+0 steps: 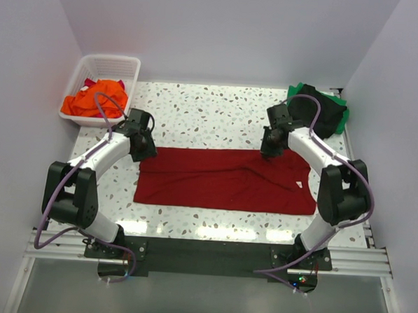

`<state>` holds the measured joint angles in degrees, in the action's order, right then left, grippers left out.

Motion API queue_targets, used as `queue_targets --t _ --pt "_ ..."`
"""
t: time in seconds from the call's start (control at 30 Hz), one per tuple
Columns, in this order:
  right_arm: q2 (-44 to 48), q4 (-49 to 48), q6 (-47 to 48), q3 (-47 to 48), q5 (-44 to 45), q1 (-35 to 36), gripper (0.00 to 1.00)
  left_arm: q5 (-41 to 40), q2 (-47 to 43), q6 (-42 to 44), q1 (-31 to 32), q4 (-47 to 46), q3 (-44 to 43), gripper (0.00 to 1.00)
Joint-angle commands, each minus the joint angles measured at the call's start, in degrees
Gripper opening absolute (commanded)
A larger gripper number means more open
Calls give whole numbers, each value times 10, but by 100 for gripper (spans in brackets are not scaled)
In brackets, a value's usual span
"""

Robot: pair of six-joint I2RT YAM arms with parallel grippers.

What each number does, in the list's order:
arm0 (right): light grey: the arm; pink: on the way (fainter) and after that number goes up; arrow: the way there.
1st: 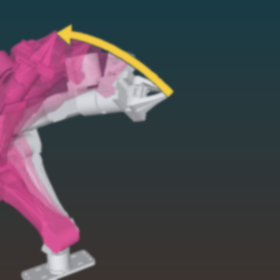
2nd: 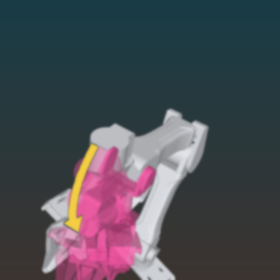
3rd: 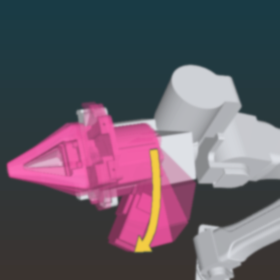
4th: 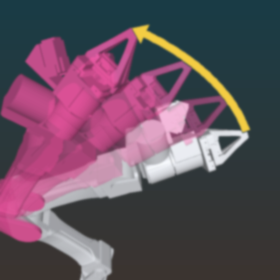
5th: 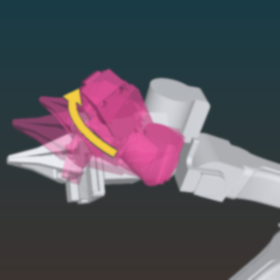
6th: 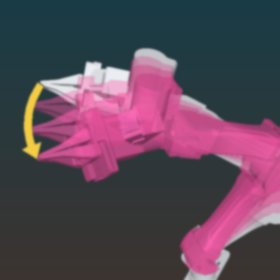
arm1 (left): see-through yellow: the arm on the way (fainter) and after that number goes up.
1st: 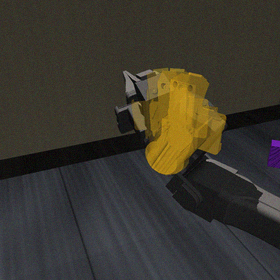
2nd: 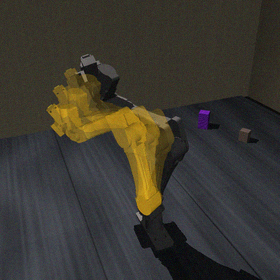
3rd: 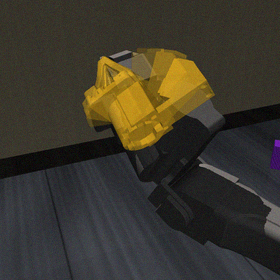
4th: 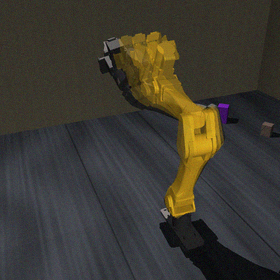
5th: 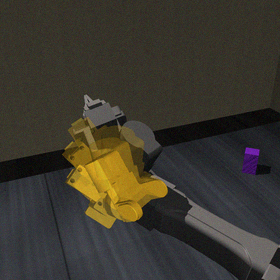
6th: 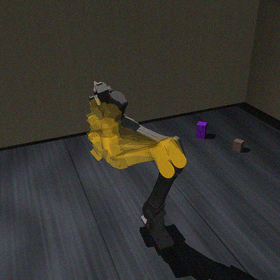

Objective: Fold and stack the t-shirts
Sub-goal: Fold the tshirt

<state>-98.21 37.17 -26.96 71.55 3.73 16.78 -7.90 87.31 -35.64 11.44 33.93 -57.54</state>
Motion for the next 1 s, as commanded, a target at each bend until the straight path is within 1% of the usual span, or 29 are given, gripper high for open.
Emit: queue_targets --t 0.0,0.2,0.27,0.4,0.53,0.6,0.77,0.8,0.83,0.87,0.9,0.97 --pt "74 41 -10 -22 12 12 0 -1 -24 16 3 -16 -2 47" --pt "136 74 -26 -69 -2 32 0 1 -29 18 3 -19 4 47" --pt "164 78 -35 -98 -26 47 0 2 -30 20 2 -20 6 47" --pt "208 79 -62 -151 -36 103 0 3 -34 21 2 -23 8 47" --pt "241 59 -95 -212 -83 129 0 6 -32 22 3 -26 13 47" --pt "253 43 -97 -224 -113 143 0 7 -30 22 3 -26 15 47" --pt "268 34 -95 -237 -146 152 1 7 -24 24 2 -26 16 47" --pt "277 35 -96 -236 -148 154 9 5 -24 24 3 -26 16 47" --pt "282 35 -95 -237 -149 154 21 5 -26 25 3 -27 16 47" --pt "288 38 -96 -236 -147 153 37 2 -25 26 2 -27 16 47" --pt "297 43 -98 -233 -127 154 44 0 -26 26 2 -27 16 47" --pt "306 59 -99 -222 -98 154 49 0 -26 27 2 -29 12 47"
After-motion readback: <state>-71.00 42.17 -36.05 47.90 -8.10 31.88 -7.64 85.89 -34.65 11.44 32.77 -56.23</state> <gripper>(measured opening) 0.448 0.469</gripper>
